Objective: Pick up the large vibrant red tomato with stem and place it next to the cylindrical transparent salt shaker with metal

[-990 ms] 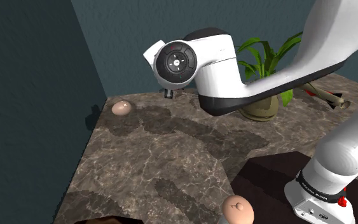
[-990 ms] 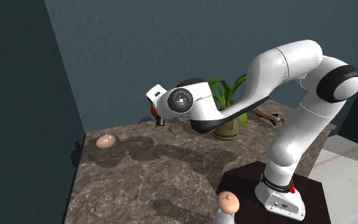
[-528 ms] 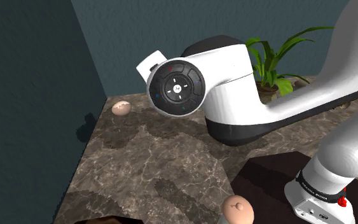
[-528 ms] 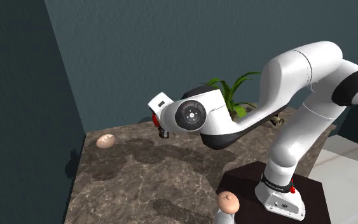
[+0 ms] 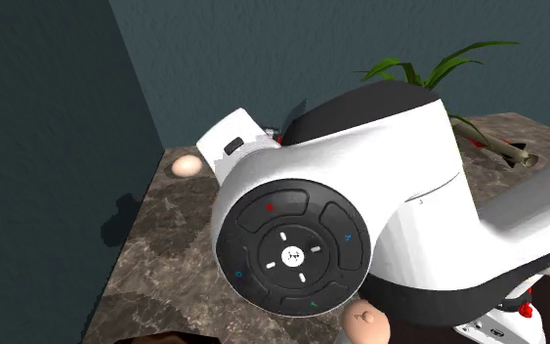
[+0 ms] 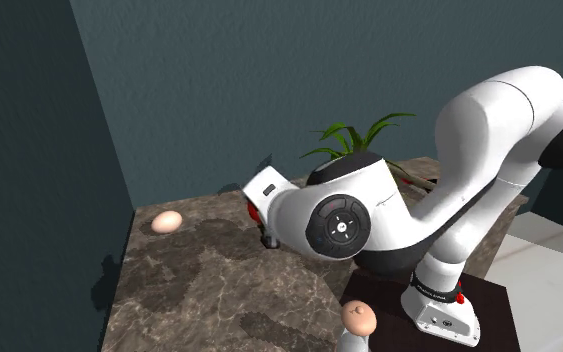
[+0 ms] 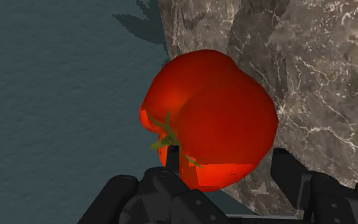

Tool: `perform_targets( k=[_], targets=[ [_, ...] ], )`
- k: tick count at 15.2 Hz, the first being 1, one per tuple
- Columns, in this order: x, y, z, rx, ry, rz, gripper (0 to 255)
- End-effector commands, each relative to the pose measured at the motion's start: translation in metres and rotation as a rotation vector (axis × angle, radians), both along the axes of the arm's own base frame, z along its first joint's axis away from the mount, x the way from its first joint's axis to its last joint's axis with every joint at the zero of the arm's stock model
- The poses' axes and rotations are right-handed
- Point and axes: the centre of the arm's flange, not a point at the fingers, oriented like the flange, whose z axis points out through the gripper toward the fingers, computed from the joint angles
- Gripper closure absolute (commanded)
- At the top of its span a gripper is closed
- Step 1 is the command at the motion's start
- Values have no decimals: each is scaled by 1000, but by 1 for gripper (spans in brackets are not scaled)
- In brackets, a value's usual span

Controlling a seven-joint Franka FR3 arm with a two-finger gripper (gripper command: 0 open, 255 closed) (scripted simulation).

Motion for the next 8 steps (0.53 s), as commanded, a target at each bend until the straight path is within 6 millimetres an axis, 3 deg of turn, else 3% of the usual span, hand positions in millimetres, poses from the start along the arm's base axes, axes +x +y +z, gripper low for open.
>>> perform_targets(
  k=[1, 4, 8],
  targets=[
    [-20, 16, 2, 0, 0, -1, 255],
    [-47, 39, 2, 0, 0, -1, 255],
    [-47, 39, -19, 0, 0, -1, 255]
  ],
)
